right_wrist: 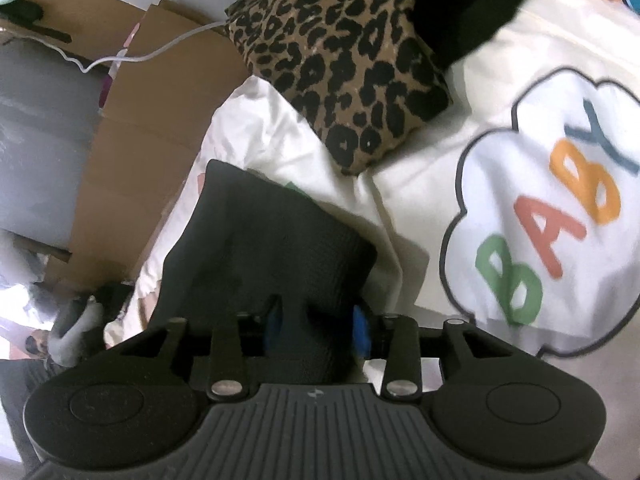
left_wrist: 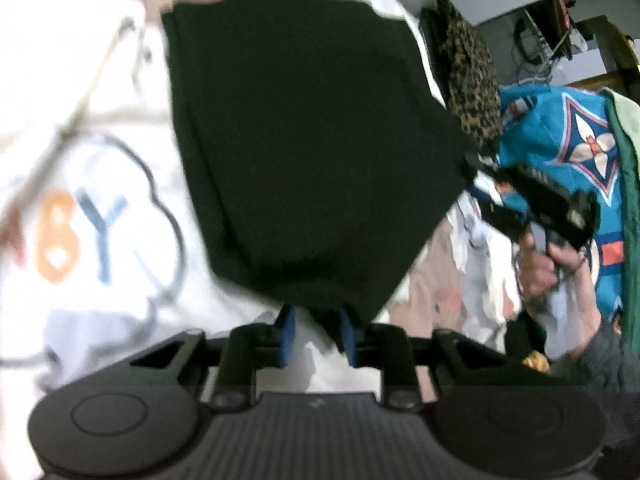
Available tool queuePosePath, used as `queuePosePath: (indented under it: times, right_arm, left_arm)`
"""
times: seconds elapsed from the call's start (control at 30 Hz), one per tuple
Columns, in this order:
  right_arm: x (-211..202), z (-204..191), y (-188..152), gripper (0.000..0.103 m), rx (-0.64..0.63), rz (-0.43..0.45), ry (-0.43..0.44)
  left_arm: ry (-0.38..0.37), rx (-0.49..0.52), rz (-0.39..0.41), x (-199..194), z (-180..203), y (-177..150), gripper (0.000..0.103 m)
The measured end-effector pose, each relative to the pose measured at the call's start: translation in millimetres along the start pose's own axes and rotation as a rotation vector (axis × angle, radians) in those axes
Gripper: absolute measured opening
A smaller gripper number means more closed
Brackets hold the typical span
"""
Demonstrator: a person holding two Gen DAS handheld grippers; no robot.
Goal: Fold clothes
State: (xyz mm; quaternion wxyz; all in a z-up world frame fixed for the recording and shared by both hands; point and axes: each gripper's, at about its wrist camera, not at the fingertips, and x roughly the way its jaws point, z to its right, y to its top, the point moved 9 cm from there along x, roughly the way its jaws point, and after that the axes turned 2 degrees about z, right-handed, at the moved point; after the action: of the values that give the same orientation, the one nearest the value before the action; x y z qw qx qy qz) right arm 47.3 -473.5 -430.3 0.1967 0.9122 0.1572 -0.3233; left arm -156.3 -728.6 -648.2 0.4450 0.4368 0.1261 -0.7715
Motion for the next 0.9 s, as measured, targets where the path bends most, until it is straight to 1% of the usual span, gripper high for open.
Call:
queuePosePath:
  times: [0.07,0.13,0.17,0.2,0.27,0.3,0.37,0.43,0.47,0.5,0.53,0.67,0.8,0.87,0.9]
  right_arm:
    - [0.0,1.9,-5.0,0.042,0.021,-0.006,0.007]
    - [0.7,3.9,-11.6,0.042,0.045,-0.016,0.018]
    - [1.2,4.5,-15.5,0.042,0.051,-0.022,0.022]
    - [1.7,5.0,-19.5,0.042,0.057,-0.028,0.026]
    - [3.4,5.6,-27.3,0.042,0.07,-0.042,0.036]
    - [4.4,6.1,-31.8,0.042,0.08,-0.052,0.04]
    - [6.7,5.4,-39.9,0.042,0.089,-0.073,0.049]
    - [9.0,3.2,-46.9,0.042,0.081,-0.09,0.051]
    - [9.9,2.3,-49.6,0.042,0.08,-0.097,0.052]
    - [11.2,1.6,-51.8,0.042,0.085,-0.101,0.056]
    - [12.6,0.8,-53.9,0.042,0.091,-0.105,0.061]
    - [16.8,-1.9,-58.5,0.042,0.122,-0.106,0.08]
    - [18.5,-3.0,-59.2,0.042,0.131,-0.105,0.088]
    - [18.5,-2.4,-58.9,0.042,0.144,-0.101,0.094]
    - [18.4,-2.0,-58.6,0.042,0.153,-0.1,0.098]
  left_arm:
    - [0.021,0.012,0.03,11.0,13.3,30.9,0.034]
    - [0.041,0.025,0.052,15.9,24.5,53.0,0.037]
    - [0.055,0.033,0.058,22.5,30.9,60.6,0.041]
    - [0.069,0.041,0.062,27.7,33.5,67.7,0.043]
    - [0.095,0.062,0.059,32.5,23.2,80.0,0.044]
    - [0.107,0.068,0.058,39.6,29.4,87.3,0.044]
    - [0.126,0.079,0.061,40.1,29.3,96.8,0.044]
    - [0.139,0.093,0.076,56.8,47.3,111.9,0.044]
    - [0.146,0.1,0.083,58.2,53.2,118.3,0.047]
    - [0.151,0.111,0.089,48.5,55.0,124.1,0.05]
    - [0.157,0.128,0.095,59.9,68.3,135.5,0.053]
    - [0.181,0.194,0.117,99.4,118.6,180.7,0.059]
    - [0.202,0.258,0.133,134.7,166.9,225.2,0.063]
    - [0.209,0.278,0.117,155.7,190.5,242.8,0.066]
    - [0.216,0.284,0.096,169.6,202.3,250.7,0.066]
